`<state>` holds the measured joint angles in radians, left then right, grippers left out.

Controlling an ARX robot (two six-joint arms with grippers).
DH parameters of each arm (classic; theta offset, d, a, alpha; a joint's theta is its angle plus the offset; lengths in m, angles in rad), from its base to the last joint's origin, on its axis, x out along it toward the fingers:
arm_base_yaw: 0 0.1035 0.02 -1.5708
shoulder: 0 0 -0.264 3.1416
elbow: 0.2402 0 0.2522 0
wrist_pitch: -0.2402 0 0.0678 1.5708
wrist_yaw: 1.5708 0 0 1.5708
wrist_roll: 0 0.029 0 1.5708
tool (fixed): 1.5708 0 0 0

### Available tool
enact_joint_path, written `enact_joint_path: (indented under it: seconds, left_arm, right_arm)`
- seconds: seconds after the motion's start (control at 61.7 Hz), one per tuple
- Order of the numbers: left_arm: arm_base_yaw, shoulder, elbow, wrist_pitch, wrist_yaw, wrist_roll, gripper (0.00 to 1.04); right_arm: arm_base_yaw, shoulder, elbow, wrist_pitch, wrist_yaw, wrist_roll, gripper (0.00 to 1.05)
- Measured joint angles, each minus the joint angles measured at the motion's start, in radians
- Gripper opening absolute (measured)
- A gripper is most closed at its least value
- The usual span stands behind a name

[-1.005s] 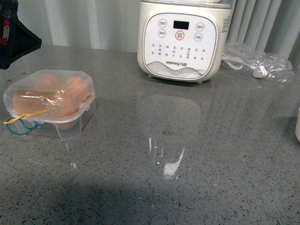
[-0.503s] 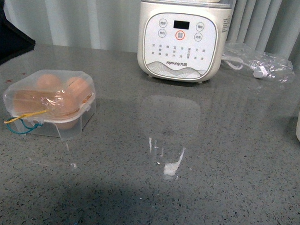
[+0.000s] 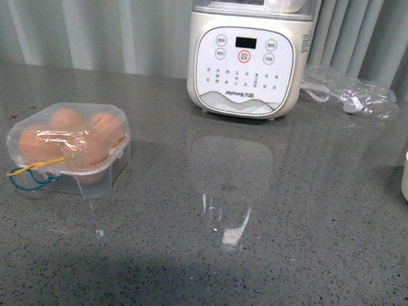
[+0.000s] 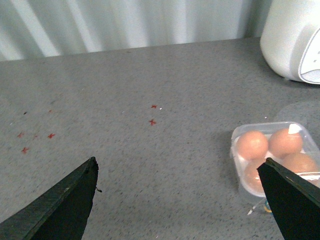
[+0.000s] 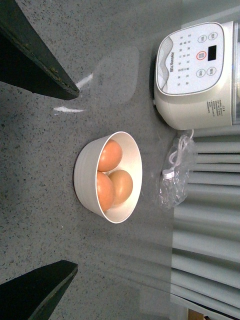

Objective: Put egg into box

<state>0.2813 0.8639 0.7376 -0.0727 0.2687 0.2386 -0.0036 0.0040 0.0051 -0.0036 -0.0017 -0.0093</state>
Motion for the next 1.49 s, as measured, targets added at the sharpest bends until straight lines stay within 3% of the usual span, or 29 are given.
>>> enact_joint_path:
  seconds: [0.195,0.259,0.357,0.697,1.005,1.103,1.492]
  left_arm:
    - [0.191,-0.038,-0.032,-0.024,0.118,-0.003,0.98]
    - [0.211,-0.067,-0.099,0.110,0.184,-0.072,0.89]
    - [0.164,-0.148,-0.237,0.285,0.154,-0.169,0.71]
    - [-0.048,-0.359,-0.504,0.335,-0.048,-0.231,0.04]
    - [-0.158,-0.484,-0.613,0.328,-0.150,-0.238,0.04]
    - [-0.246,-0.521,-0.636,0.312,-0.260,-0.238,0.04]
    - [-0.282,-0.632,-0.692,0.257,-0.269,-0.240,0.04]
  right_arm:
    - [0.000,0.000,0.000,0.000,0.000,0.000,0.98]
    - [0.000,0.000,0.000,0.000,0.000,0.000,0.98]
    - [0.000,0.000,0.000,0.000,0.000,0.000,0.98]
    - [0.000,0.000,0.000,0.000,0.000,0.000,0.98]
    - [0.000,0.000,0.000,0.000,0.000,0.000,0.98]
    - [0.000,0.000,0.000,0.000,0.000,0.000,0.98]
    - [0.000,0.000,0.000,0.000,0.000,0.000,0.98]
